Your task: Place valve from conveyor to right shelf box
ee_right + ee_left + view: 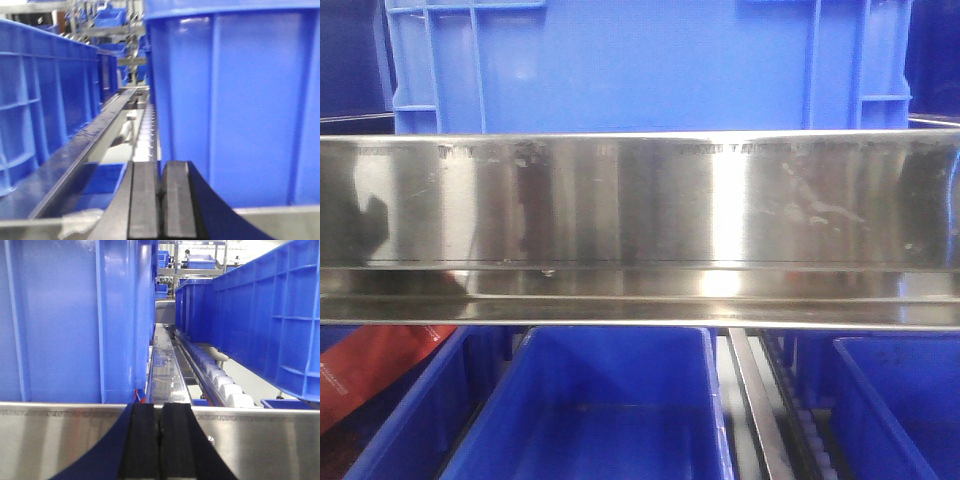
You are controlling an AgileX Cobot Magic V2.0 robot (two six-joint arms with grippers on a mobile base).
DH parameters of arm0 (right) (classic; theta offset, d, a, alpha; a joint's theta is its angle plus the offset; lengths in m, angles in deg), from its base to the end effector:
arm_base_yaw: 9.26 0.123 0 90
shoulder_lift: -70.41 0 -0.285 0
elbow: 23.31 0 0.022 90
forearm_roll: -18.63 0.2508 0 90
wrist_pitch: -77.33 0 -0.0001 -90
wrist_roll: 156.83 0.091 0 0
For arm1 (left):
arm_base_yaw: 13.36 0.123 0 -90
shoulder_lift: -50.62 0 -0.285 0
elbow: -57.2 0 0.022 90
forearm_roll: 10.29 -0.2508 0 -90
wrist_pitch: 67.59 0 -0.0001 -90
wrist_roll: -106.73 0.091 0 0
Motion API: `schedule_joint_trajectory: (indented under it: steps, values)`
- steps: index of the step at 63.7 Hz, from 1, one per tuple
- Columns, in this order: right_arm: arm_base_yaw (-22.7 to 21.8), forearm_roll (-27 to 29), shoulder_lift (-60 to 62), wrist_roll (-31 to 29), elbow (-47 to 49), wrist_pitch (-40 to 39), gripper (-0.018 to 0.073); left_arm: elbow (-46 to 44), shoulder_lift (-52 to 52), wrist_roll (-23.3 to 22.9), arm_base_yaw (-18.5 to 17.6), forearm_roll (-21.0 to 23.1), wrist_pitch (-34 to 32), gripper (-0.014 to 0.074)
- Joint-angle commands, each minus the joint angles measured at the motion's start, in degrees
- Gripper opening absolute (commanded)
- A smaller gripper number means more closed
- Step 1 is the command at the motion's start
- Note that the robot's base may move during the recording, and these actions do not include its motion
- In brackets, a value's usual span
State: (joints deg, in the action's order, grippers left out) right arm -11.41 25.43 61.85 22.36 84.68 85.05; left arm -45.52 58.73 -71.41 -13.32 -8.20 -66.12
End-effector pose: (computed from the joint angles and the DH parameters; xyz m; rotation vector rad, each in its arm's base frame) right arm 0.0529 -0.0005 0.2309 0.0959 1.5374 0.0646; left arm 0.0569 0.0000 0.2102 -0.0028 1.5160 -0.0034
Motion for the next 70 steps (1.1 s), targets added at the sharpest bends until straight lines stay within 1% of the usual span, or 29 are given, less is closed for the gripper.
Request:
schedule_joint_trajectory:
  steps: [1, 8, 13, 15, 26, 30, 70]
  values:
    - [-0.53, -0.68, 0.77, 0.21, -2.61, -1.56, -0.0162, -0.06, -0.32, 0.14, 0.26, 0.32, -1.13, -0.0111]
    - [-0.43, -0.68, 0.77, 0.21, -5.21, -2.24, -0.0162, -0.06, -0.32, 0.14, 0.26, 0.32, -1.13, -0.0111]
    - [-0.43, -0.68, 0.77, 0.11, -5.21, -3.92, -0.0162, -0.06, -0.32, 0.14, 0.26, 0.32, -1.13, -0.0111]
    - [-0.31, -0.68, 0.77, 0.11, -5.21, -3.28, -0.0162, -0.06, -0.32, 0.14, 0.26, 0.32, -1.13, -0.0111]
    - [2.21, -0.68, 0.77, -4.21, -5.21, -3.09, -0.0162, -0.06, -0.32, 0.14, 0.26, 0.32, -1.13, -0.0111]
    - [2.8, -0.68, 0.77, -4.21, -5.21, -3.09, -0.0162, -0.06, -0.32, 0.14, 0.26, 0.32, -1.13, -0.0111]
    - [2.71, -0.68, 0.77, -4.21, -5.21, -3.09, -0.0162, -0.06, -0.32, 0.14, 0.26, 0.32, -1.13, -0.0111]
